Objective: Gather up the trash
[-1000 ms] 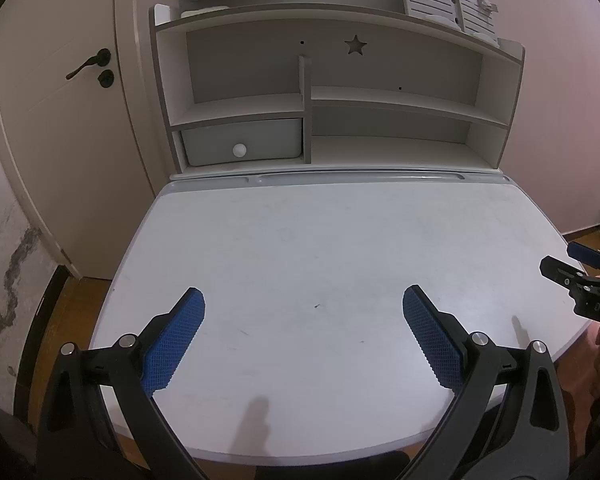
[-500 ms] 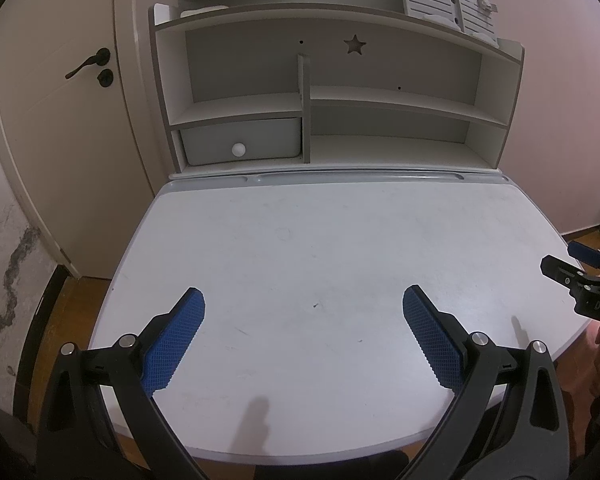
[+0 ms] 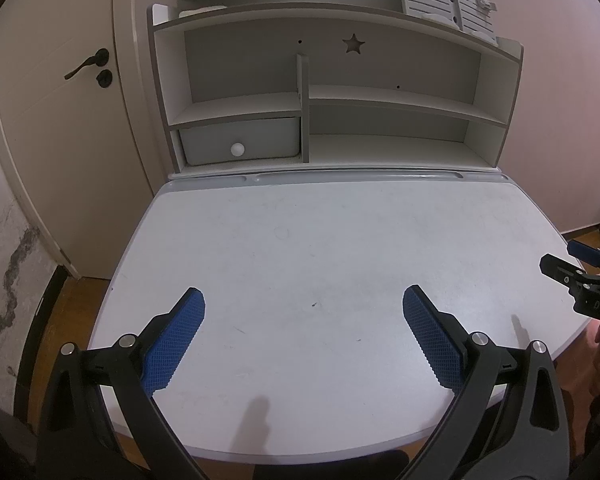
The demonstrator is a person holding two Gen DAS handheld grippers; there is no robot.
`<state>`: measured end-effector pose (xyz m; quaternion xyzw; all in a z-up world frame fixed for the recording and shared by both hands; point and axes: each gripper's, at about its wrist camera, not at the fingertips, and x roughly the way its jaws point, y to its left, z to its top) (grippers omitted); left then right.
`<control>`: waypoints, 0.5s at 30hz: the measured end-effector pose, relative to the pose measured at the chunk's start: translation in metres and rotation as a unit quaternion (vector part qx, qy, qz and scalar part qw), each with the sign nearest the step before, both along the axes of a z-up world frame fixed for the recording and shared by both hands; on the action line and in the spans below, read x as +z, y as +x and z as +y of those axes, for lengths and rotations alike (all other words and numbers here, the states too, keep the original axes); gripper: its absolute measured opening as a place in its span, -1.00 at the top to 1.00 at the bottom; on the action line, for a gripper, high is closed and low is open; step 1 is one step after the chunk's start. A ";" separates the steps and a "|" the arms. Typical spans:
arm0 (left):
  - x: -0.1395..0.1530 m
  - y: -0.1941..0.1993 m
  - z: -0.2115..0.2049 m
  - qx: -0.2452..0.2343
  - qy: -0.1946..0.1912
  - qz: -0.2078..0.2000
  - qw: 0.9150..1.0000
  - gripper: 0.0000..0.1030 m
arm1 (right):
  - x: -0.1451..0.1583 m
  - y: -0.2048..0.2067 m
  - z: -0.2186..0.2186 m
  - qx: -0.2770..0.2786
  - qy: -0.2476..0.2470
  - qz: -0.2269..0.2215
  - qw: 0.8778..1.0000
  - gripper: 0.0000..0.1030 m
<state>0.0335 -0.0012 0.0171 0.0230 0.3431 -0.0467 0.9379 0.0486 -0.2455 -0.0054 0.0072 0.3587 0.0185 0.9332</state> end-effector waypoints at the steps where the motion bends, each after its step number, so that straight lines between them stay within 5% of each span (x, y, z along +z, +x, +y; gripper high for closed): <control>1: 0.000 0.000 0.000 -0.001 -0.001 0.001 1.000 -0.87 | 0.000 0.000 0.000 0.000 0.000 0.000 1.000 -0.70; 15: 0.000 -0.004 -0.006 -0.003 0.005 -0.002 1.000 -0.87 | 0.000 0.001 0.002 -0.001 -0.002 0.000 1.000 -0.71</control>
